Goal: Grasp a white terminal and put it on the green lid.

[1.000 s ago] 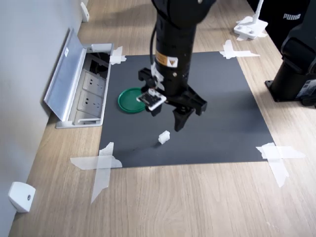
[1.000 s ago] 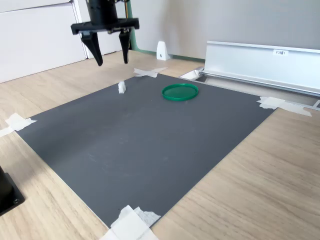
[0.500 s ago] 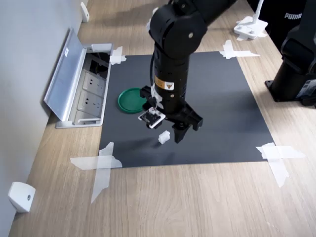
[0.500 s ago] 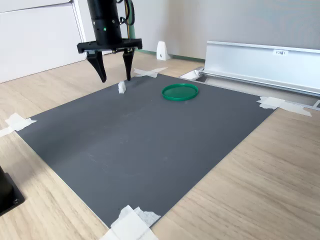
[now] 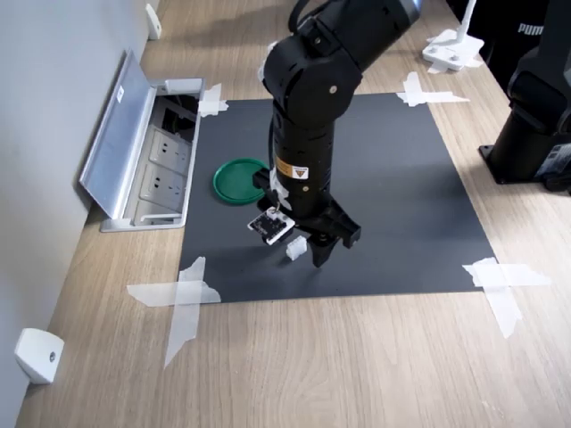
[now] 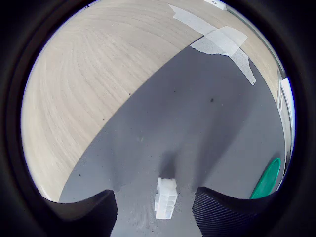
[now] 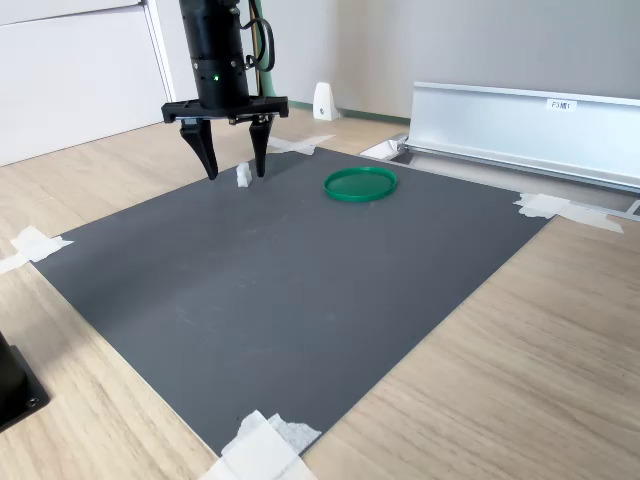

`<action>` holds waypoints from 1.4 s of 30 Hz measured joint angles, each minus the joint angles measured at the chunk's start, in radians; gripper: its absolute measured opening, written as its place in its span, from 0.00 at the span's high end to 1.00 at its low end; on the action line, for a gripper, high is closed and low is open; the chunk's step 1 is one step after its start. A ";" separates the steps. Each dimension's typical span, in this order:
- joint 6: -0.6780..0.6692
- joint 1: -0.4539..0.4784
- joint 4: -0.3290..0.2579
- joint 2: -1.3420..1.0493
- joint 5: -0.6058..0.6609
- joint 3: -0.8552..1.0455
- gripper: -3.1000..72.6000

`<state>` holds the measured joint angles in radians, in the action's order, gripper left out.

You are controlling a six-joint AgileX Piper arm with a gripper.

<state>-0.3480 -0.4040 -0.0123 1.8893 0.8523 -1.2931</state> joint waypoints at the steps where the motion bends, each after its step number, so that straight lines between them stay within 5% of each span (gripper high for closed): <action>1: 0.001 0.000 0.001 0.000 0.000 -0.005 0.11; 12: 0.029 0.023 0.069 0.000 0.016 -0.020 0.11; 24: -0.012 0.006 0.000 0.000 0.022 -0.020 0.12; 34: -0.011 0.005 0.012 0.031 0.027 -0.020 0.12; 38: -0.007 0.005 0.012 0.032 0.027 -0.020 0.18; 42: -0.004 0.005 0.012 0.032 0.027 -0.022 0.37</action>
<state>-0.3520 -0.3990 0.0000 1.9210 0.8791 -1.3146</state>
